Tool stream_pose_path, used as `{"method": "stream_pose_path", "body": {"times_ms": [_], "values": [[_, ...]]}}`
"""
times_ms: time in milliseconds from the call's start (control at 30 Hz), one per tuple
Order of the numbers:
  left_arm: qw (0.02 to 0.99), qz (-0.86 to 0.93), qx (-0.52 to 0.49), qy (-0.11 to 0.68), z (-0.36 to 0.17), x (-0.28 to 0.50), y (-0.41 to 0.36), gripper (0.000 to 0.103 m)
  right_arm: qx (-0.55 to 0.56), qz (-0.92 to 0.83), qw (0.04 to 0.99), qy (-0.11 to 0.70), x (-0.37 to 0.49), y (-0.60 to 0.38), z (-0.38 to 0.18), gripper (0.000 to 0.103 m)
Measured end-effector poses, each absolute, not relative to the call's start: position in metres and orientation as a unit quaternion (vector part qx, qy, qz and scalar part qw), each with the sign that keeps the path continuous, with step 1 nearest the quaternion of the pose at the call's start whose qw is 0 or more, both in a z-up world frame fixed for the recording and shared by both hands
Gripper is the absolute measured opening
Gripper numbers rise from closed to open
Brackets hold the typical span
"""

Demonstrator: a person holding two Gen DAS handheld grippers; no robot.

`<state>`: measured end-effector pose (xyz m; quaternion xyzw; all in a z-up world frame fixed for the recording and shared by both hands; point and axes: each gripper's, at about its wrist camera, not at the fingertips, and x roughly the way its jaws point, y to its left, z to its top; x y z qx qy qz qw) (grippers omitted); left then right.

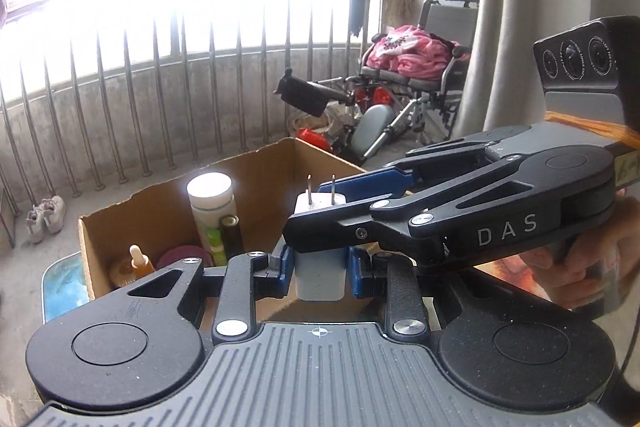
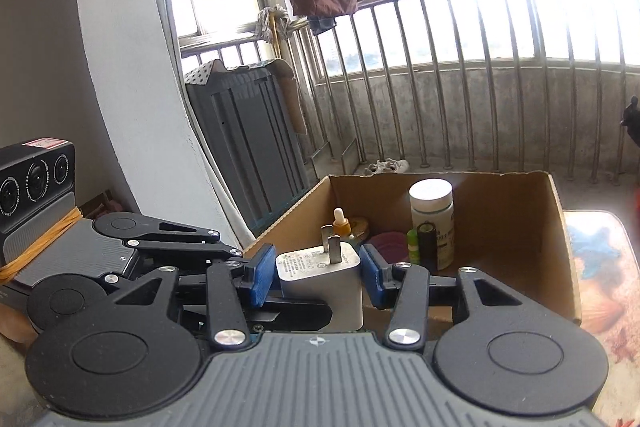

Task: Organize rigid objects

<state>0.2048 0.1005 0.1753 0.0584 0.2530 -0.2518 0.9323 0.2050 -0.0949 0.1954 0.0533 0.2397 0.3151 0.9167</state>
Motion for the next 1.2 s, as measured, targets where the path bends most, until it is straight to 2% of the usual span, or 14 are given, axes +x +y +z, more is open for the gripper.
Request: {"method": "stream_pose_path", "body": {"times_ms": [133, 300, 500, 567, 733, 933, 1200], "values": [[0.917, -0.265, 0.095, 0.284, 0.176, 0.258, 0.103, 0.026, 0.06, 0.317, 0.908, 0.268, 0.263, -0.099, 0.205, 0.049], [0.884, -0.276, 0.129, 0.354, 0.147, 0.308, 0.103, 0.026, 0.049, 0.305, 0.888, 0.34, 0.328, -0.094, 0.188, 0.048], [0.845, -0.293, 0.184, 0.407, 0.118, 0.336, 0.103, 0.026, -0.032, 0.301, 0.862, 0.406, 0.359, -0.066, 0.16, 0.047], [0.828, -0.301, 0.202, 0.428, 0.111, 0.345, 0.107, 0.026, -0.028, 0.304, 0.849, 0.431, 0.37, -0.059, 0.152, 0.043], [0.813, -0.305, 0.239, 0.435, 0.097, 0.352, 0.104, 0.026, -0.027, 0.301, 0.82, 0.486, 0.393, -0.046, 0.137, 0.042], [0.81, -0.293, 0.245, 0.445, 0.09, 0.364, 0.104, 0.026, -0.014, 0.287, 0.816, 0.501, 0.403, -0.043, 0.13, 0.042], [0.808, -0.267, 0.261, 0.457, 0.096, 0.364, 0.108, 0.03, -0.022, 0.285, 0.829, 0.481, 0.397, -0.036, 0.133, 0.041]]}}
